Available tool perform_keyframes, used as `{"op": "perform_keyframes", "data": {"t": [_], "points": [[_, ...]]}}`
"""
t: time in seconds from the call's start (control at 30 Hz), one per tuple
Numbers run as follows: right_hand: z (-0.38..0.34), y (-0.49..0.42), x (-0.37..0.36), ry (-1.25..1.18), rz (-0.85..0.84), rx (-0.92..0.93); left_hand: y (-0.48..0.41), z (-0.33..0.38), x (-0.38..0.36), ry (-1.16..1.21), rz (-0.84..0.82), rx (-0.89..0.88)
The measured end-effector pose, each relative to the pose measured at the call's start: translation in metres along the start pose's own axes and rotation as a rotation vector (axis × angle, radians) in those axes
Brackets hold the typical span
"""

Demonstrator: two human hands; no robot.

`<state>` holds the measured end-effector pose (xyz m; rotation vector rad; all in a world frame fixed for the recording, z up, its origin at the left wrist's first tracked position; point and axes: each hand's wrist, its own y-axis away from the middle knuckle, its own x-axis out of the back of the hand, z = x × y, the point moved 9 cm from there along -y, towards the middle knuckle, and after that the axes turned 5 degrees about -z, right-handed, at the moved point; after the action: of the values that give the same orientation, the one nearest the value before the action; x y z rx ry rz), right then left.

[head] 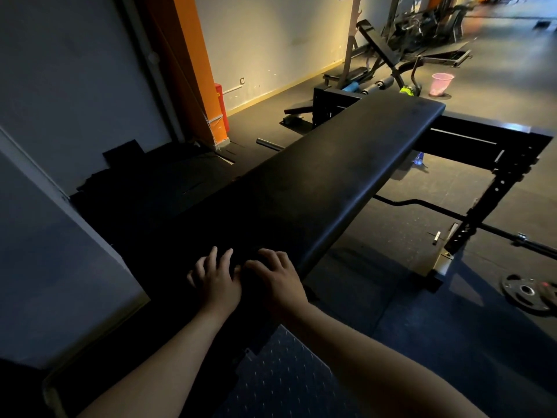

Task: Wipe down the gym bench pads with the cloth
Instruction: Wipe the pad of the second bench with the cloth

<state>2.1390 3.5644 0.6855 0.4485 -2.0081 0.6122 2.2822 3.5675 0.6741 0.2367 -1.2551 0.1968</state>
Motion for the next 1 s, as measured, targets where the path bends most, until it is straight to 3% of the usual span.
{"op": "perform_keyframes", "data": {"t": [0.1, 0.2, 0.27, 0.33, 0.43, 0.5, 0.57, 0.87, 1.0], "points": [[0.036, 0.009, 0.007, -0.045, -0.025, -0.01, 0.002, 0.0, 0.001, 0.045, 0.007, 0.023], [0.082, 0.021, 0.029, -0.097, 0.118, -0.103, 0.004, 0.012, -0.004, 0.064, -0.03, 0.043], [0.11, 0.022, 0.043, -0.136, 0.169, -0.186, 0.009, 0.037, -0.012, 0.047, -0.052, -0.035], [0.149, 0.024, 0.057, -0.331, 0.259, -0.371, 0.017, 0.061, -0.022, 0.006, -0.059, -0.114], [0.208, 0.038, 0.071, -0.74, 0.513, -0.797, 0.019, 0.067, -0.024, 0.021, -0.009, -0.104], [0.215, 0.037, 0.055, -1.033, 0.573, -0.924, 0.019, 0.065, -0.024, 0.009, 0.013, -0.103], [0.2, 0.035, 0.04, -1.132, 0.59, -0.93, 0.019, 0.064, -0.025, -0.002, 0.019, -0.108], [0.097, 0.064, -0.011, -0.951, 0.492, -0.842, 0.021, 0.067, -0.024, -0.021, 0.012, -0.102], [0.114, 0.065, 0.01, -0.963, 0.537, -0.779, 0.016, 0.072, -0.02, 0.003, -0.008, -0.085]]}}
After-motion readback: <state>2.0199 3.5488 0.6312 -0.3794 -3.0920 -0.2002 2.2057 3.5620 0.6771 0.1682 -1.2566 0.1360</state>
